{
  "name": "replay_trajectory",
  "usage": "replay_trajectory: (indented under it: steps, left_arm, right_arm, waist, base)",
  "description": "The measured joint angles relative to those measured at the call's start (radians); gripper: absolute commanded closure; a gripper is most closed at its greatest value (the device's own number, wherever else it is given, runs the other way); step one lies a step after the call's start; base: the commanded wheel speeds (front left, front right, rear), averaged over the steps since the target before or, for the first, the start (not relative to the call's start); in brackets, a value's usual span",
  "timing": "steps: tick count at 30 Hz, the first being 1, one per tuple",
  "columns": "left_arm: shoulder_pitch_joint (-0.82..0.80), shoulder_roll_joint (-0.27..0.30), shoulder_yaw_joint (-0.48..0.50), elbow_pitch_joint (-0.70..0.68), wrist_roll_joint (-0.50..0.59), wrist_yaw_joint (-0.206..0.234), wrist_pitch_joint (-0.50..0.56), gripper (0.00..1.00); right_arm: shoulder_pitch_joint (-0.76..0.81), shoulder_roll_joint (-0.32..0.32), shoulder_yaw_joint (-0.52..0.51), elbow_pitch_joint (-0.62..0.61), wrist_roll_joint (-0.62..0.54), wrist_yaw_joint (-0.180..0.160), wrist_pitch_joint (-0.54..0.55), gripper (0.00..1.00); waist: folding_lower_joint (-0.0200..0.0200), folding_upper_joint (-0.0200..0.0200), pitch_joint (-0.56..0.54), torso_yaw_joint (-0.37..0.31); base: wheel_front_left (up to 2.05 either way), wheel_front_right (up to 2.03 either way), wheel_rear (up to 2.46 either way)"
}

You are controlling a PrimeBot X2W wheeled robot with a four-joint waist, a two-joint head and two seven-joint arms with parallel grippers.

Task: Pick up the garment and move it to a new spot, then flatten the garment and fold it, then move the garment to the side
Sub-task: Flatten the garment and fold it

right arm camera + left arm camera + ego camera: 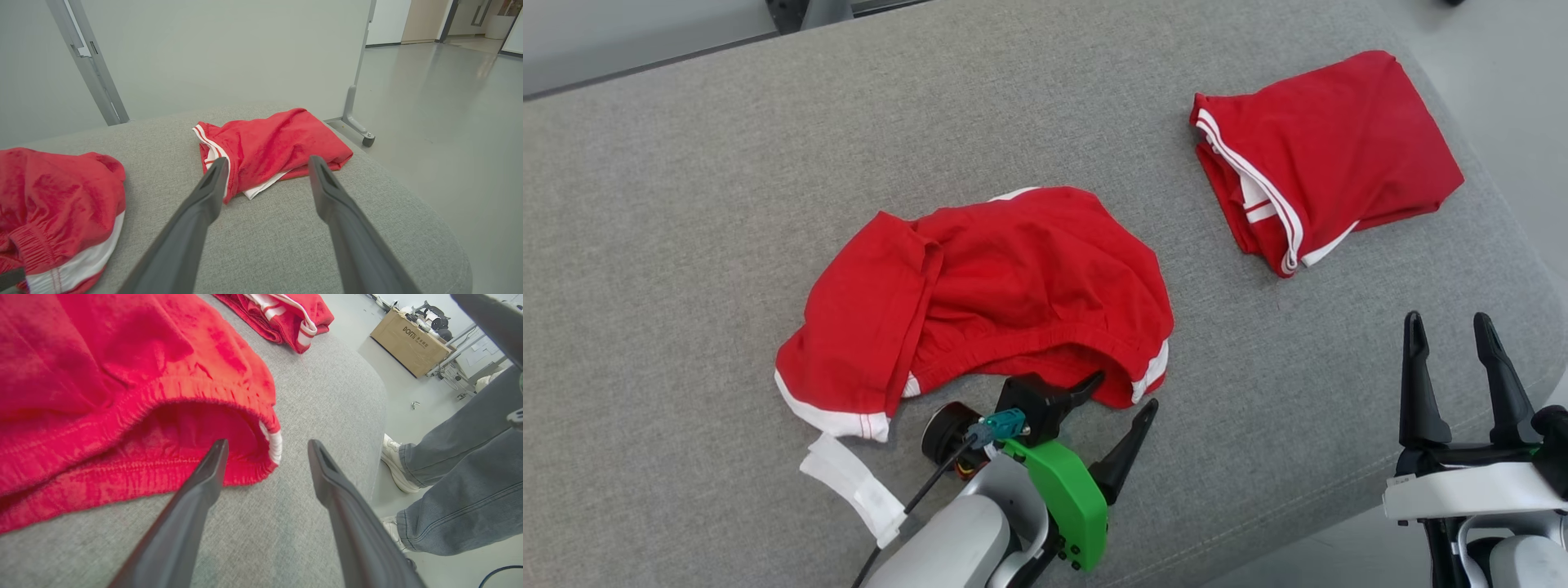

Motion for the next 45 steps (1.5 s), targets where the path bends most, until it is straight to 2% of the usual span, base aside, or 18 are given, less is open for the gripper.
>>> replay_trajectory:
  steps: [2,5,8,9,10,11,12,17,21,27,37,39,41,45]
  left_arm:
    - [-0.010,0.000,-0.009,0.014,-0.002,0.003,-0.006,0.00]
    - [-0.023,0.000,-0.020,0.032,-0.010,0.005,-0.014,0.15]
    - [-0.036,0.001,-0.036,0.042,-0.018,0.010,-0.023,0.51]
    - [-0.040,0.001,-0.042,0.044,-0.021,0.012,-0.025,0.51]
    - [-0.043,0.000,-0.048,0.045,-0.026,0.012,-0.032,0.58]
    - [-0.047,0.000,-0.052,0.047,-0.031,0.013,-0.033,0.72]
    - [-0.051,0.000,-0.058,0.049,-0.038,0.013,-0.034,1.00]
    - [-0.070,0.001,-0.081,0.053,-0.063,0.013,-0.050,1.00]
    - [-0.102,0.001,-0.084,0.005,-0.097,0.006,-0.045,1.00]
    - [-0.198,0.011,-0.049,-0.125,-0.152,-0.002,0.039,1.00]
    - [-0.414,0.111,0.085,-0.334,-0.291,-0.008,0.276,1.00]
    - [-0.451,0.122,0.145,-0.386,-0.374,0.004,0.328,1.00]
    - [-0.461,0.137,0.174,-0.422,-0.406,0.015,0.361,1.00]
    - [-0.419,0.231,0.205,-0.497,-0.441,0.042,0.414,1.00]
  right_arm:
    - [-0.007,0.000,0.001,0.000,0.001,0.000,0.000,0.00]
    - [-0.007,0.000,0.001,0.000,0.003,0.000,0.000,0.00]
    - [-0.008,0.000,0.003,0.001,0.011,0.000,0.000,0.00]
    - [-0.008,0.000,0.003,0.002,0.012,0.000,0.000,0.00]
    - [-0.008,0.000,0.003,0.002,0.012,0.000,0.000,0.00]
    - [-0.008,0.000,0.003,0.002,0.013,0.000,0.000,0.00]
    - [-0.008,0.000,0.004,0.003,0.013,0.000,0.000,0.00]
    - [-0.012,0.000,0.003,0.010,0.020,0.000,0.000,0.00]
    - [-0.012,0.000,-0.001,0.015,0.021,0.000,0.000,0.00]
    - [-0.010,0.000,0.000,0.026,0.032,0.000,0.000,0.00]
    - [0.000,0.000,0.008,0.044,0.040,0.000,0.000,0.00]
    - [0.008,0.000,0.009,0.050,0.041,0.000,0.000,0.00]
    - [0.014,0.000,0.010,0.053,0.045,0.000,0.000,0.00]
    - [0.016,0.000,0.010,0.053,0.047,0.000,0.000,0.00]
  waist:
    - [0.0000,0.0000,0.009,-0.006]
    - [0.0000,0.0000,0.019,-0.011]
    - [0.0000,0.0000,0.023,-0.013]
    - [0.0000,0.0000,0.023,-0.013]
    - [0.0000,0.0000,0.023,-0.013]
    - [0.0000,0.0000,0.023,-0.013]
    - [0.0000,0.0000,0.024,-0.013]
    - [0.0000,0.0000,0.019,-0.012]
    - [0.0000,0.0000,0.008,-0.007]
    - [0.0000,0.0000,-0.024,0.001]
    - [0.0000,0.0000,-0.081,0.014]
    - [0.0000,0.0000,-0.097,0.016]
    - [0.0000,0.0000,-0.107,0.018]
    - [0.0000,0.0000,-0.122,0.023]
  base:
    - [0.00,0.00,0.00]
    - [0.00,0.00,0.00]
    - [0.00,0.00,0.00]
    - [0.00,0.00,0.00]
    - [0.00,0.00,0.00]
    - [0.00,0.00,0.00]
    - [0.00,0.00,0.00]
    - [0.00,0.00,0.00]
    - [0.00,0.00,0.00]
    - [0.00,0.00,0.00]
    - [0.00,0.00,0.00]
    - [0.00,0.00,0.00]
    - [0.00,0.00,0.00]
    - [0.00,0.00,0.00]
